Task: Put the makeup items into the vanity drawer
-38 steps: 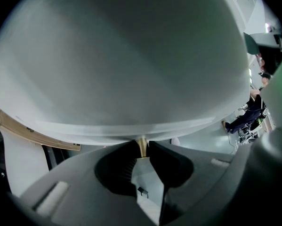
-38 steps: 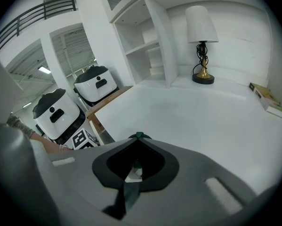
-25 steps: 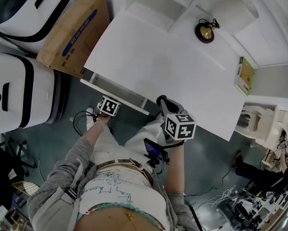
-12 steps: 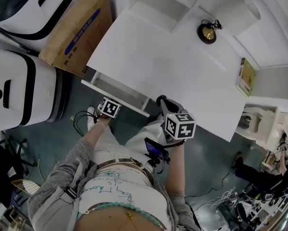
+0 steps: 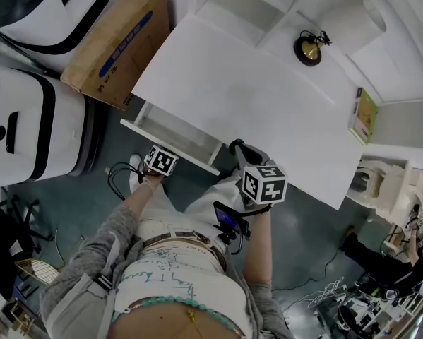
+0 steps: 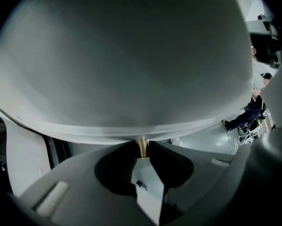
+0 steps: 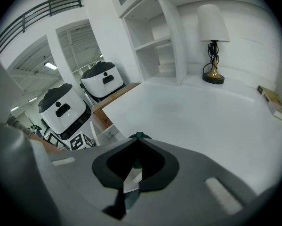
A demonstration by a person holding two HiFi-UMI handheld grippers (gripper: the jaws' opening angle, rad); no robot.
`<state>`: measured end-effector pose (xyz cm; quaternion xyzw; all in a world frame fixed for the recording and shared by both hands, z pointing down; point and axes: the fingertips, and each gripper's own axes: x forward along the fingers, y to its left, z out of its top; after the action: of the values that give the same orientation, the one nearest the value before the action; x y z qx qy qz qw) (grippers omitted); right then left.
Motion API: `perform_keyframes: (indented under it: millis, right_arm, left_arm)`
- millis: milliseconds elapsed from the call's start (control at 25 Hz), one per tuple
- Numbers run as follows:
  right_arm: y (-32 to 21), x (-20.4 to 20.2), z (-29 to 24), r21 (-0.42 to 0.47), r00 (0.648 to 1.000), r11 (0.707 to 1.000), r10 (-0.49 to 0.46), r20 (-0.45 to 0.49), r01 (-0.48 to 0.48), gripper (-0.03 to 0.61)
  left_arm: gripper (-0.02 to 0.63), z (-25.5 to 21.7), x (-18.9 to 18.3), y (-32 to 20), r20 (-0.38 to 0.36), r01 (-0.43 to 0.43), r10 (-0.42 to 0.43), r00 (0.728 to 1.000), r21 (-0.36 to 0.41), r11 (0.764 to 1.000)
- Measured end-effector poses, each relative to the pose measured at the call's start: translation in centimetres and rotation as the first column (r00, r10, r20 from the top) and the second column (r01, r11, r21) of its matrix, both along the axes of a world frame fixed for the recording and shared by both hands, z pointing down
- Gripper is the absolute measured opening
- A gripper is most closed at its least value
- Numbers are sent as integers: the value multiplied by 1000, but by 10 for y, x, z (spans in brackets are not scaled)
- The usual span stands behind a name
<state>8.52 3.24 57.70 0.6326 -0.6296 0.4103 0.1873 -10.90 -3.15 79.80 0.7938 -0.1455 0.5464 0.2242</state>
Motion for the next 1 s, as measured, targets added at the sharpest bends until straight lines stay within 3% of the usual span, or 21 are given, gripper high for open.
perform_keyframes:
  millis: [1000]
  right_arm:
    - [-18, -31, 9, -26, 993, 993, -114, 8, 115, 29]
  left_arm:
    - [89, 0, -18, 16, -1, 10, -10, 1000, -1, 1000]
